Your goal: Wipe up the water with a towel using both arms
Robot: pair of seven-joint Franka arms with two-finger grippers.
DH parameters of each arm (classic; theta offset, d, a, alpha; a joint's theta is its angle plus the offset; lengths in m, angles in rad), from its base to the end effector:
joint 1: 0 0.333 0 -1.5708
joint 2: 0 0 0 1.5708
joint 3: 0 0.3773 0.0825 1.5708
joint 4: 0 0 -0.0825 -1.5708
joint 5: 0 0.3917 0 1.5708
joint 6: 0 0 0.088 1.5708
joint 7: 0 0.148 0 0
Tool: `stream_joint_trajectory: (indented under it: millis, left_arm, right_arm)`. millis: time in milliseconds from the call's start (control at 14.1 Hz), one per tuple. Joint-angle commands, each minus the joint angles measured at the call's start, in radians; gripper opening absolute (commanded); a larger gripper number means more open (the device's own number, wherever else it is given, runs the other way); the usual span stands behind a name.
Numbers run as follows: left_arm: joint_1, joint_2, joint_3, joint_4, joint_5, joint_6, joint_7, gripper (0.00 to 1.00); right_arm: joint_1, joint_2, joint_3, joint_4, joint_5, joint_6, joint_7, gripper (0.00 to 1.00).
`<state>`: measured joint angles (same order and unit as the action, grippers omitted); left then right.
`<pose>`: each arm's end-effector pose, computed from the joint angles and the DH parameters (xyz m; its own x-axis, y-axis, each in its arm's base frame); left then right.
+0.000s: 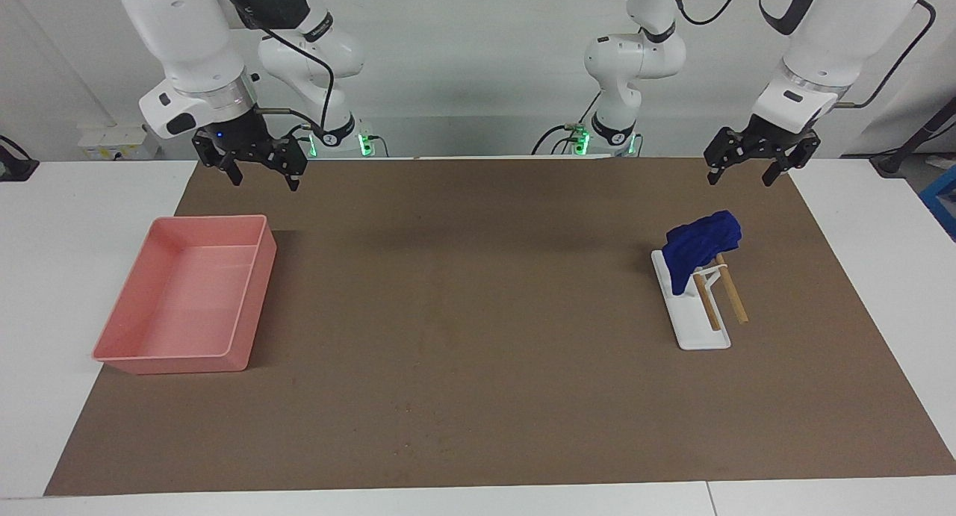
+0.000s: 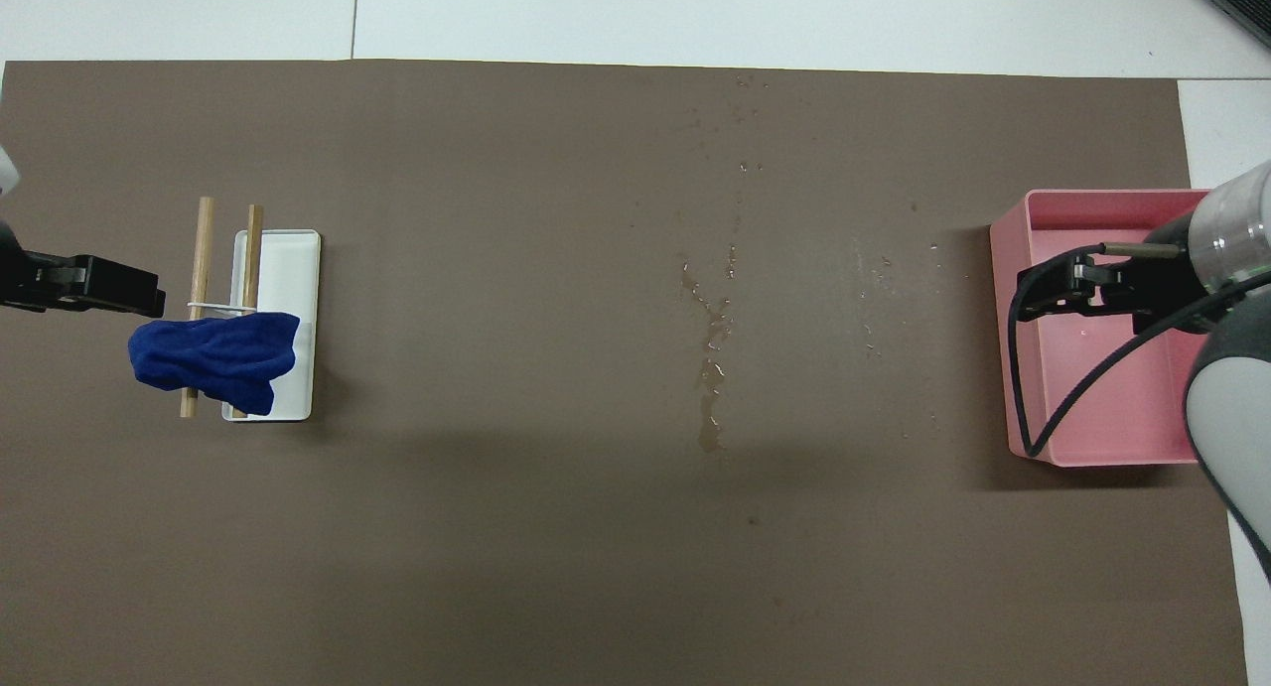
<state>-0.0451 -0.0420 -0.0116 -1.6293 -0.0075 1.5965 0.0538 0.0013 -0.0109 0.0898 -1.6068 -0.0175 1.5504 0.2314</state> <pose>0.5480 -0.0323 0.6423 0.9939 -0.1101 0.0096 -0.1101 -0.9939 0.0065 0.5511 0.0480 0.6320 0.9893 -0.1403 -0.0401 -0.1392 -0.9899 0.0284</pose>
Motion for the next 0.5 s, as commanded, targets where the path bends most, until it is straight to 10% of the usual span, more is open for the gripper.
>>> stream_joint_trajectory:
  millis: [0, 427]
  left_arm:
    - [0.004, -0.004, 0.001, 0.0, 0.0, -0.012, 0.003, 1.0]
    - [0.016, -0.024, 0.013, -0.046, -0.003, 0.005, -0.034, 1.0]
  right_arm:
    - [-0.018, -0.006, 0.007, -0.007, 0.024, -0.006, -0.014, 1.0]
    - [-0.018, -0.006, 0.007, -0.007, 0.024, -0.006, -0.014, 1.0]
